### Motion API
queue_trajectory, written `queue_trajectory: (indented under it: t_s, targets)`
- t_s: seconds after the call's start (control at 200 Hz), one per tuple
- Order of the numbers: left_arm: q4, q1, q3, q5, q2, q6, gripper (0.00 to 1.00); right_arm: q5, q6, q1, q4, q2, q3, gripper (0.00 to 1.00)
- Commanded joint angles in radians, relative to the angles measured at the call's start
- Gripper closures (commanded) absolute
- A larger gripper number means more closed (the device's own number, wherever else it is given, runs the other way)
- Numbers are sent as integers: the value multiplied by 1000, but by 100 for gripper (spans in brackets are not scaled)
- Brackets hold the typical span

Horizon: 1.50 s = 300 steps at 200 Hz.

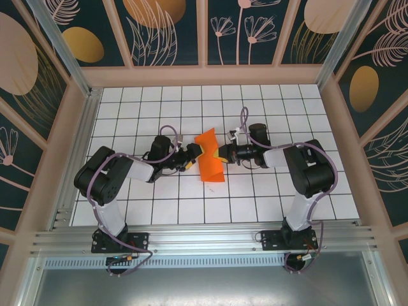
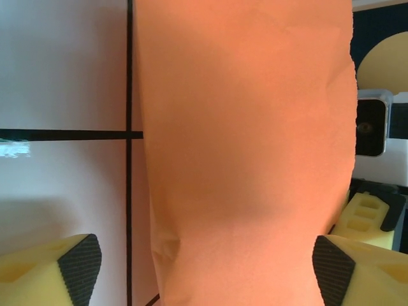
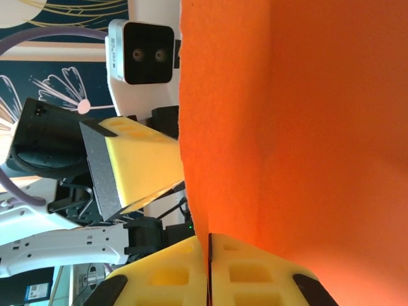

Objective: Fold a paper plane with a square sheet of paper (pick it up from the middle)
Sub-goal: Turn over the paper at the center of the table.

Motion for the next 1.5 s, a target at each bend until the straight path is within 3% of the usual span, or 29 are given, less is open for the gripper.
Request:
queue_trajectory:
  t_s: [0.0, 0.255, 0.515, 0.675, 1.011, 1.496]
  targets:
    - [142, 0, -25, 45, -11, -44, 8, -72, 41, -3, 77, -33, -11, 92]
    - [288, 0, -50, 78, 5, -116, 2, -102, 125, -1, 147, -56, -11, 92]
    - [396, -2, -50, 94, 33, -174, 2, -119, 169, 10, 162, -91, 1, 92]
    - [504, -2, -66, 107, 44, -242, 2, -102, 112, 17, 83, -86, 20, 92]
    - [420, 1, -80, 71, -20, -187, 24, -67, 37, 2, -5, -21, 17, 93]
    - [432, 21, -106, 39, -26, -196, 45, -53, 9, -20, -29, -22, 0, 93]
